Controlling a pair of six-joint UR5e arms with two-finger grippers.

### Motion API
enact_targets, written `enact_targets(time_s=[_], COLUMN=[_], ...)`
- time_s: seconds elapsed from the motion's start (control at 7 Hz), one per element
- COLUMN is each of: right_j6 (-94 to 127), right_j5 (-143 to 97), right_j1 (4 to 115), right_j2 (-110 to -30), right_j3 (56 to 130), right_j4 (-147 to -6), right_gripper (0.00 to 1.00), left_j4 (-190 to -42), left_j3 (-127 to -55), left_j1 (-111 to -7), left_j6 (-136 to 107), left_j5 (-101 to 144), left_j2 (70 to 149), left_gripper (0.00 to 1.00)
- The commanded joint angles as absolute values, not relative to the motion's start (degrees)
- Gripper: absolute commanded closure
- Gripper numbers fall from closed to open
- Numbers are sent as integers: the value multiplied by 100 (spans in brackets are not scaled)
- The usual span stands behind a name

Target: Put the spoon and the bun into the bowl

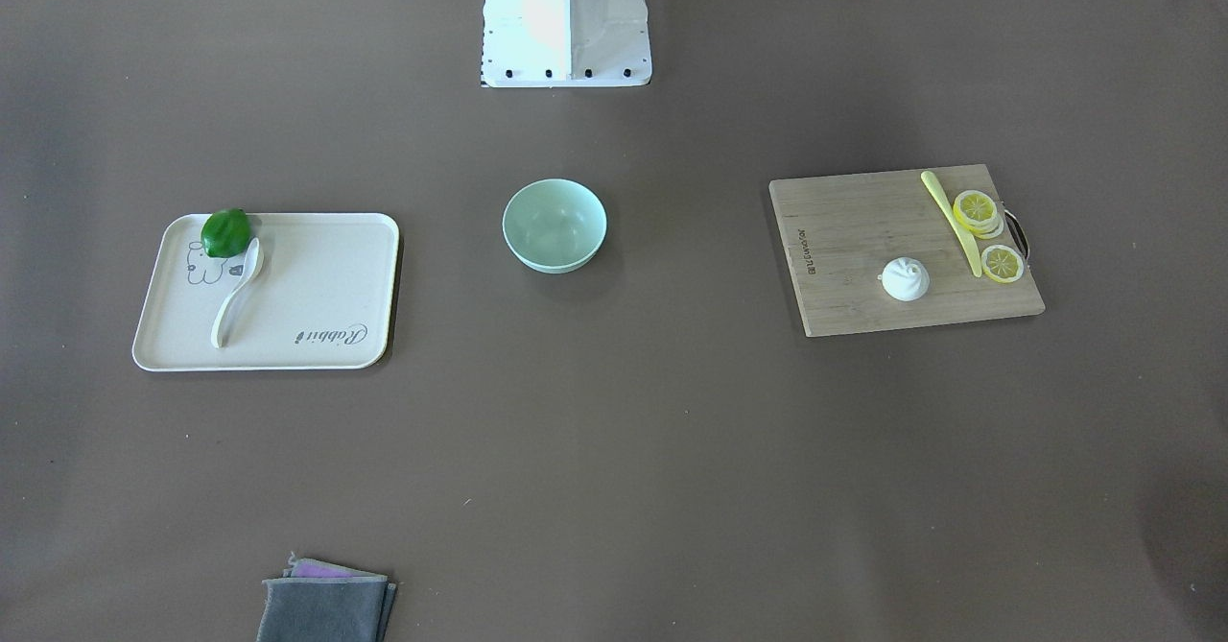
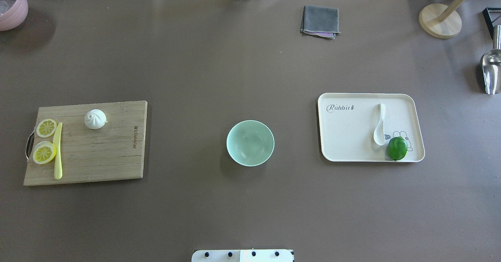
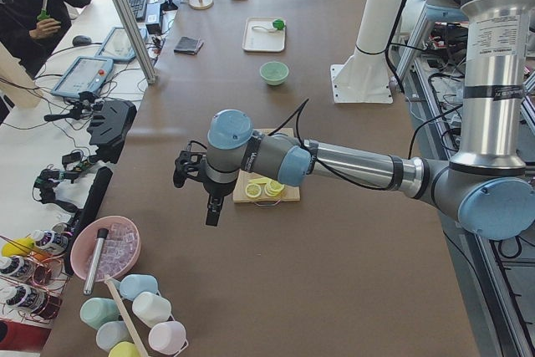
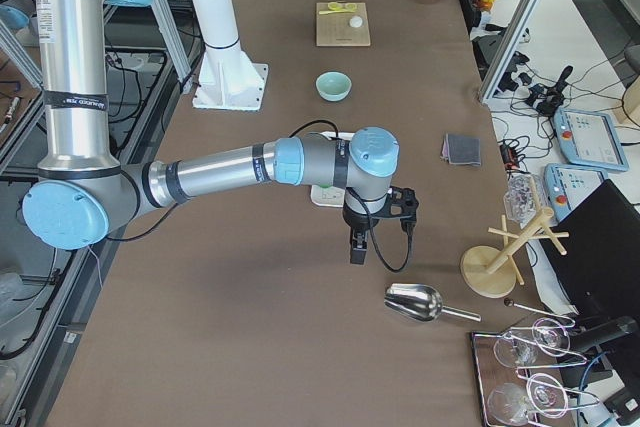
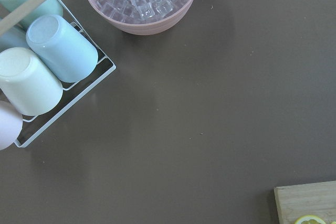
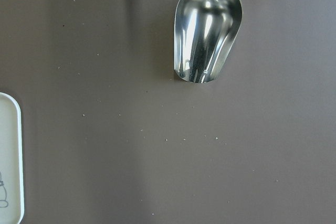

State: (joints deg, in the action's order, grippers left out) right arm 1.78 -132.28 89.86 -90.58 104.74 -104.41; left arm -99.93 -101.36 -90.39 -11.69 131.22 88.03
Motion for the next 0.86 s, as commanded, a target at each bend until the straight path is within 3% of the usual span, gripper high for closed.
enact_targets(time_s=[0.0,0.71], right_j6=[184,193], right_j5=[-13245,-13263], right_j1=[8982,8974], right_j2=[-9035,-9009], right_j3=[10450,10442], right_j4=[-10441,-10450], right_gripper=[0,0], left_j4=[-9984,-9976], left_j3=[-10108,-10204], left_j1=[-9061,-9044], left_j6=[-1143,-1169], left_j5=[13113,13113], left_j2=[8789,8596], left_gripper=[2,2])
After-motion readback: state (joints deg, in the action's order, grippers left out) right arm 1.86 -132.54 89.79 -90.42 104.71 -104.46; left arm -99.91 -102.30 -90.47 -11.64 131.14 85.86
